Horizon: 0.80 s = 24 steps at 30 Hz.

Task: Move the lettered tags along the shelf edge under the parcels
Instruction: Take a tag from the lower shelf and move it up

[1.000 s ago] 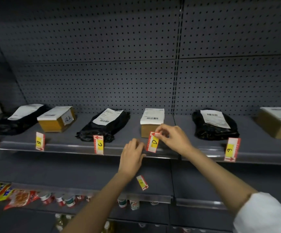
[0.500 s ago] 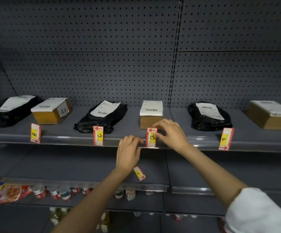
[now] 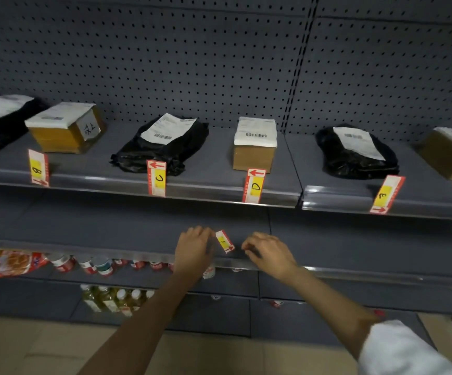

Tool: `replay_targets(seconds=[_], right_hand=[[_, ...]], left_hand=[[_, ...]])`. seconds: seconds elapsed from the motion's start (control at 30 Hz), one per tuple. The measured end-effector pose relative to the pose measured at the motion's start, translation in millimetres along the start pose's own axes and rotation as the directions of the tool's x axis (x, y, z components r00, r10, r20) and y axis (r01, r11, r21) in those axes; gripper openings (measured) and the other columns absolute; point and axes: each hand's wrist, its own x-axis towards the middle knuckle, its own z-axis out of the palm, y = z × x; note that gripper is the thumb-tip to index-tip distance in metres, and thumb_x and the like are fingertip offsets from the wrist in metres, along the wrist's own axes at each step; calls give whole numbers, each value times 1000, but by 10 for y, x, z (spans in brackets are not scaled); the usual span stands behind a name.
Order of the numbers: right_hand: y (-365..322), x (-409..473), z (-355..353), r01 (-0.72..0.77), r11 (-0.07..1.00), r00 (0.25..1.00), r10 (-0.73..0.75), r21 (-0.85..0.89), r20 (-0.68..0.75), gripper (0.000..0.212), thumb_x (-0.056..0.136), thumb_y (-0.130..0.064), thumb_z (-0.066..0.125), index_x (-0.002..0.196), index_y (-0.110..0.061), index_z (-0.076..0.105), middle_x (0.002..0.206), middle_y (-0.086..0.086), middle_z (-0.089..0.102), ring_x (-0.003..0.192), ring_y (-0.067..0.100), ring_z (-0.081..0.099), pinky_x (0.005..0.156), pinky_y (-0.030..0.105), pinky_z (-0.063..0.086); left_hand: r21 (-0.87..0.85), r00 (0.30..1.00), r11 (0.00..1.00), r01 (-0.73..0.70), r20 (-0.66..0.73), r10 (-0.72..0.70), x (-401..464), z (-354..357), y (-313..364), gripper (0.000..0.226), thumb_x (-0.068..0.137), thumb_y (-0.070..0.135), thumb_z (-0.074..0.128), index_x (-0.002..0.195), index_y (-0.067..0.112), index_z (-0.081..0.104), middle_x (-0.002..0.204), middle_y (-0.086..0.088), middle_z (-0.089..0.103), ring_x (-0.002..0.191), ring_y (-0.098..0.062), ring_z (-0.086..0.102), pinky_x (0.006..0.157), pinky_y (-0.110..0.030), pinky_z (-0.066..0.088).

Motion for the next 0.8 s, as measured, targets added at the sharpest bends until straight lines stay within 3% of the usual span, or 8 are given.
replay_targets(seconds=[0.13,0.3,0.47,0.57,0.7,0.8], right_hand=[[110,256,346,-210,973,977,207,96,41,20,87,-24,59,107,-19,62,112,3,62,100,23,61,87,35,51],[206,703,743,-410,878,912,394,246,112,23,81,-24,69,101,-13,64,111,13,64,99,30,62,88,40,52],[249,1014,1219,-497,828,867,464,261,180,41,75,-30,74,109,-12,59,118,16,60,107,33,58,93,41,49],[287,1099,1438,-542,812,840,522,215,149,47,75,-30,75,113,-10,56,123,18,54,111,35,54,97,40,45],[294,1215,1498,-597,753,802,552,277,229,36,74,-20,76,104,-7,63,115,19,64,106,33,60,90,37,48],[260,1181,1444,-561,750,827,528,349,195,22,77,-14,72,97,-7,68,106,19,69,101,33,63,85,34,48]], left_hand=[[-22,994,999,42,102,-39,75,142,-185,36,83,19,60,117,17,49,116,-7,57,107,-24,50,93,-36,37],[-12,992,998,56,114,-54,76,345,-419,39,80,15,64,117,15,50,116,-9,58,108,-28,49,92,-37,37],[-15,993,996,88,83,-87,50,541,-612,41,72,12,69,111,12,54,109,-12,61,102,-32,52,84,-38,38],[-28,994,995,94,54,-92,15,614,-646,39,71,10,71,107,12,56,104,-12,63,98,-33,54,83,-39,40],[-48,995,994,97,34,-95,-16,669,-641,38,72,10,70,107,14,56,105,-9,63,99,-30,54,83,-36,38],[-60,997,995,77,23,-76,-27,633,-578,38,71,10,71,105,14,56,104,-10,63,97,-31,55,82,-38,41]])
